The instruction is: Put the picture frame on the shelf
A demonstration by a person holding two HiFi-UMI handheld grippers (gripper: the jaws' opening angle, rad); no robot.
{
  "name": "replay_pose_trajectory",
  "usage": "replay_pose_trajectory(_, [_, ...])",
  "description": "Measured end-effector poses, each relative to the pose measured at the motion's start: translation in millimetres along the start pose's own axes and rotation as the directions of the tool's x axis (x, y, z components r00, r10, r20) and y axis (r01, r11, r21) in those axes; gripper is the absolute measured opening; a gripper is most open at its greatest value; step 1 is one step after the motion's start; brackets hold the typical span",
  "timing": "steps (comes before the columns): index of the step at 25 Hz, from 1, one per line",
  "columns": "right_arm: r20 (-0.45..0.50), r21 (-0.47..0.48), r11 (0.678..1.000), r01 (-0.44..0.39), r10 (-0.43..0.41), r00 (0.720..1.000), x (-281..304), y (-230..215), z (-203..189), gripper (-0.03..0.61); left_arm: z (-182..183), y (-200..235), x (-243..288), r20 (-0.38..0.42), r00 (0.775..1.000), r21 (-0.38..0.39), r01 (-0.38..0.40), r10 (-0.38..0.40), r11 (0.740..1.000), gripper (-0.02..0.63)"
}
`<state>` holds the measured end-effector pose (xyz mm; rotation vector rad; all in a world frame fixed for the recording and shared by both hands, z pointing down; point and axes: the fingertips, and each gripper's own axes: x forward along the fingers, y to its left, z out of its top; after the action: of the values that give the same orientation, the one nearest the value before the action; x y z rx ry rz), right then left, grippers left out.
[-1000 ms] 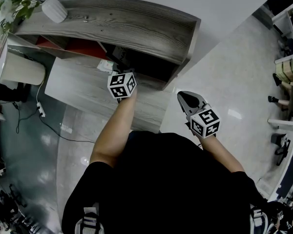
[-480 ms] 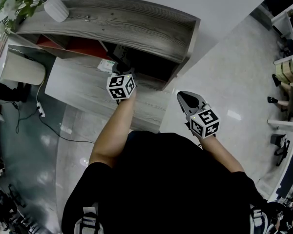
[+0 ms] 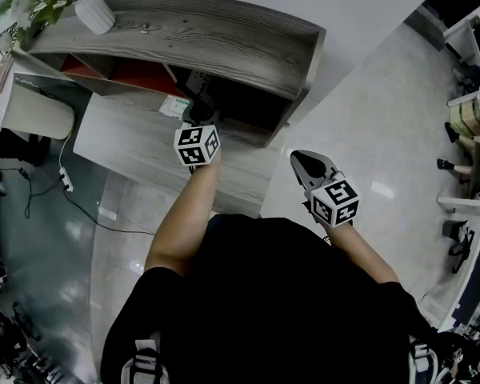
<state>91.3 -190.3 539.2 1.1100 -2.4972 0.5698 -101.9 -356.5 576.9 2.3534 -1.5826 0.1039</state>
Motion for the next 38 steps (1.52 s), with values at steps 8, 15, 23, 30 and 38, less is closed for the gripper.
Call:
replay_pose_trajectory(8, [0.002,-0.002,1.000,0.002,-0.002,1.000,-5,2,-1,0.015,-4,0,-8,-0.007,1.000,-0.001,-0.003,0.003,1.000,0.179])
replay_pose_trajectory(15, [0.000,-0.007,1.000,-0.001,0.001,1.000,-7,4,-2,0.015,-9,3,-15,-0.017,1.000,0.003,-0.004,0.004,1.000,0.183])
replay_pose_trajectory(23, [-0.002,-0.019,1.000,-0.006,0.006,1.000,-9,8,-1,0.015,-13,5,-23,-0.027,1.000,0.003,-0.002,0.002,1.000,0.201])
replay_pose_trajectory(30, [-0.009,-0.025,1.000,0.008,-0.009,1.000,-15,10,-3,0.015,-17,5,-33,-0.037,0.999,0.005,0.002,-0.002,1.000,0.212])
replay_pose_trajectory(38, [-0.008,-0.021,0.999,0.025,-0.025,1.000,-24,12,-6,0.015,-28,0,-53,-0.042,0.999,-0.007,0.019,-0.019,1.000,0.215])
